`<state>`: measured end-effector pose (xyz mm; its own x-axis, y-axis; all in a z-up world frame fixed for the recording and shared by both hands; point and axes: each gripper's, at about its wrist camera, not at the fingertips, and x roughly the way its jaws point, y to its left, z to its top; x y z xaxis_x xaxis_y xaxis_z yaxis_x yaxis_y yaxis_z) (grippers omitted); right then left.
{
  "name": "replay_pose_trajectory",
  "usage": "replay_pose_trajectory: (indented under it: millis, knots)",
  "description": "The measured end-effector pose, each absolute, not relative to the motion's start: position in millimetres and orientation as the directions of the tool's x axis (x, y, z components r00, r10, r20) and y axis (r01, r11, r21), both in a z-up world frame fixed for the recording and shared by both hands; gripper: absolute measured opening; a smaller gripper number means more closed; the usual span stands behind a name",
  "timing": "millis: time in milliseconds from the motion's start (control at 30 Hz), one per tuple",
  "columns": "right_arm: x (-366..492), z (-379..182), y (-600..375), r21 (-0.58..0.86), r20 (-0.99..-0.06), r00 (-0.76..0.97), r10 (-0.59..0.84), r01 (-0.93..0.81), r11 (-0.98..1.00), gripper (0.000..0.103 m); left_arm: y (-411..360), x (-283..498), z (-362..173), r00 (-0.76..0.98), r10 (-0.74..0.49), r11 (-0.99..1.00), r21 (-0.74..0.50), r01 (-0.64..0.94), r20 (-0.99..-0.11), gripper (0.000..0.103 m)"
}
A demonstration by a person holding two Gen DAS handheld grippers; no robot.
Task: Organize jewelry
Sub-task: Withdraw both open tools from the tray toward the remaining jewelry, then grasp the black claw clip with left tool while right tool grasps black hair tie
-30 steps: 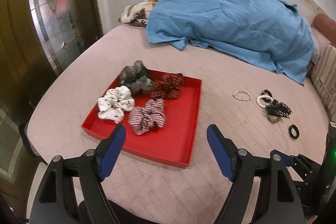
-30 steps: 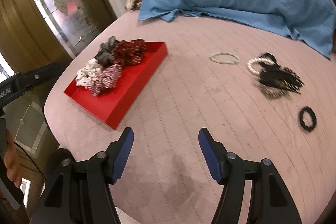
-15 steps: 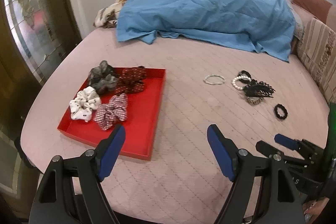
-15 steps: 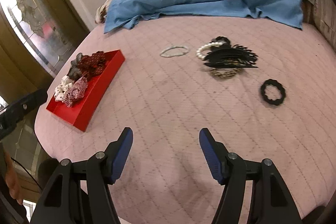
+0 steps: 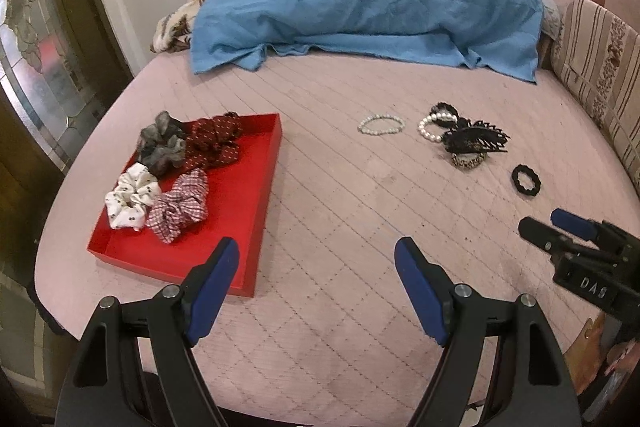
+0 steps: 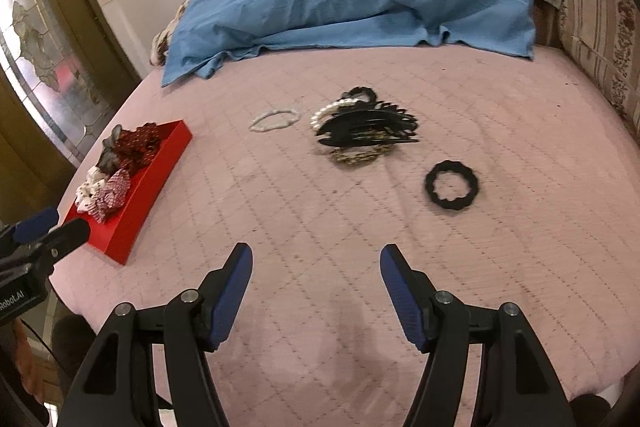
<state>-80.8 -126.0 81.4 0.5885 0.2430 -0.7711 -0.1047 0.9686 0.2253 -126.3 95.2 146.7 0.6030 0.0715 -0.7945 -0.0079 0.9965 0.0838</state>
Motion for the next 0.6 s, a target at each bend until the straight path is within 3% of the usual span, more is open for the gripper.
replay_pose_trajectory:
  millis: [600]
  knots:
    - [-60.2,58.7,-214.5,0.192,-0.792,0.599,0.121,0.055,0.98,0.072,61.0,-69.2,114.7,0.523,-0.056,0.997,-0.019,0.076,-0.85,0.079]
